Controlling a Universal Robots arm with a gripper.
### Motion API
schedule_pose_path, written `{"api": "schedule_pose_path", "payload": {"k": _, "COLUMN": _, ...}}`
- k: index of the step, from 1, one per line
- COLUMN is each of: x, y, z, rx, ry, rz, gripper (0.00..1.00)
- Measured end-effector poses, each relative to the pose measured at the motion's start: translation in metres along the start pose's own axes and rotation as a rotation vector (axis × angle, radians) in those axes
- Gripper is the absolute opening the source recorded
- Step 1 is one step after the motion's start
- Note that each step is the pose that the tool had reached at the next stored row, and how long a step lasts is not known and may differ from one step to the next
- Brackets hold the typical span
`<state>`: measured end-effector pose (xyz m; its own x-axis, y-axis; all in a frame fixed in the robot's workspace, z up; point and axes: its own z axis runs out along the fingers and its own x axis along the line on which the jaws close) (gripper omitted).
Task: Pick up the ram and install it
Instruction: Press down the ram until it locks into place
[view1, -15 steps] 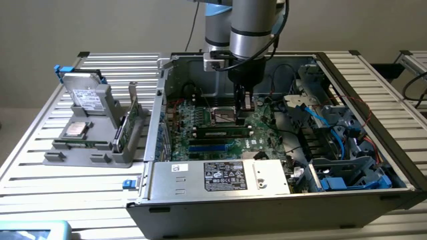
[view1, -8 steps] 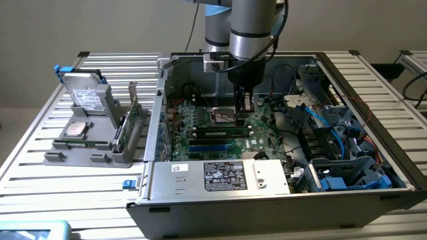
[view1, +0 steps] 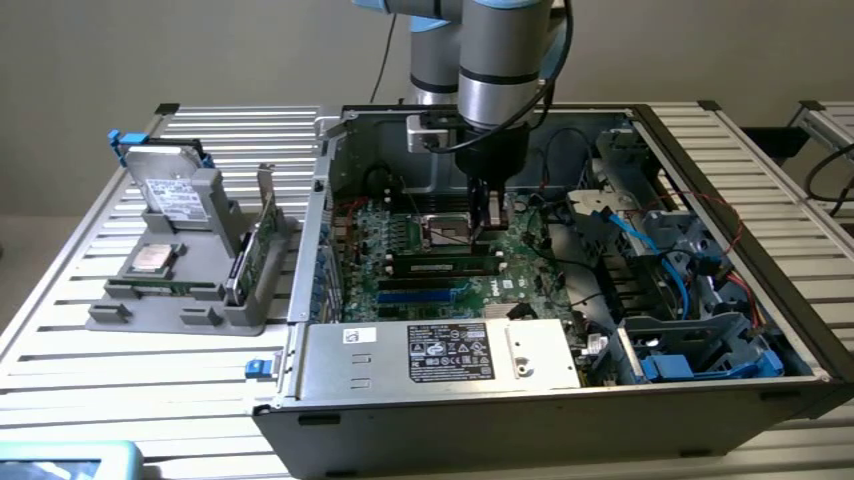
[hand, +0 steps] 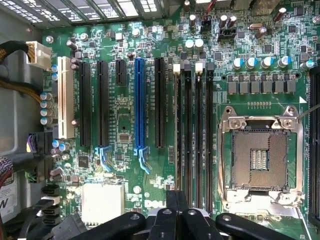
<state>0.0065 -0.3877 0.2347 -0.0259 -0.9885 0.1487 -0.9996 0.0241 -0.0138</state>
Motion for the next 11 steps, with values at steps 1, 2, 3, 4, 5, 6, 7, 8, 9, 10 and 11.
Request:
{"api": "schedule_pose_path", "payload": {"k": 1, "x": -0.0002, "y": 0.0, "z": 0.0005, "rx": 0.0006, "ry": 0.0, "rz": 0.0, "gripper": 0.11}}
{"api": "schedule_pose_path", "payload": {"k": 2, "x": -0.0005, "y": 0.0001, "z": 0.0008, "rx": 0.0016, "ry": 0.0001, "rz": 0.0, "gripper": 0.11}}
{"api": "schedule_pose_path", "payload": {"k": 3, "x": -0.0009, "y": 0.0003, "z": 0.0009, "rx": 0.0025, "ry": 0.0001, "rz": 0.0, "gripper": 0.11}}
{"api": "schedule_pose_path", "payload": {"k": 4, "x": -0.001, "y": 0.0004, "z": 0.0011, "rx": 0.0031, "ry": 0.0001, "rz": 0.0, "gripper": 0.11}}
{"api": "schedule_pose_path", "payload": {"k": 5, "x": -0.0011, "y": 0.0005, "z": 0.0014, "rx": 0.0038, "ry": 0.0, "rz": 0.0, "gripper": 0.11}}
{"api": "schedule_pose_path", "payload": {"k": 6, "x": -0.0012, "y": 0.0005, "z": 0.0019, "rx": 0.0042, "ry": -0.0001, "rz": 0.0, "gripper": 0.11}}
{"api": "schedule_pose_path", "payload": {"k": 7, "x": -0.0015, "y": 0.0006, "z": 0.0022, "rx": 0.0044, "ry": 0.0, "rz": 0.0, "gripper": 0.11}}
{"api": "schedule_pose_path", "payload": {"k": 8, "x": -0.0018, "y": 0.0007, "z": 0.0025, "rx": 0.0045, "ry": 0.0001, "rz": 0.001, "gripper": 0.11}}
{"api": "schedule_pose_path", "payload": {"k": 9, "x": -0.0021, "y": 0.0008, "z": 0.0027, "rx": 0.0046, "ry": 0.0001, "rz": 0.001, "gripper": 0.11}}
{"api": "schedule_pose_path", "payload": {"k": 10, "x": -0.0025, "y": 0.001, "z": 0.0029, "rx": 0.0046, "ry": 0.0, "rz": 0.001, "gripper": 0.11}}
{"api": "schedule_pose_path", "payload": {"k": 11, "x": -0.0027, "y": 0.001, "z": 0.0032, "rx": 0.0047, "ry": -0.0001, "rz": 0.001, "gripper": 0.11}}
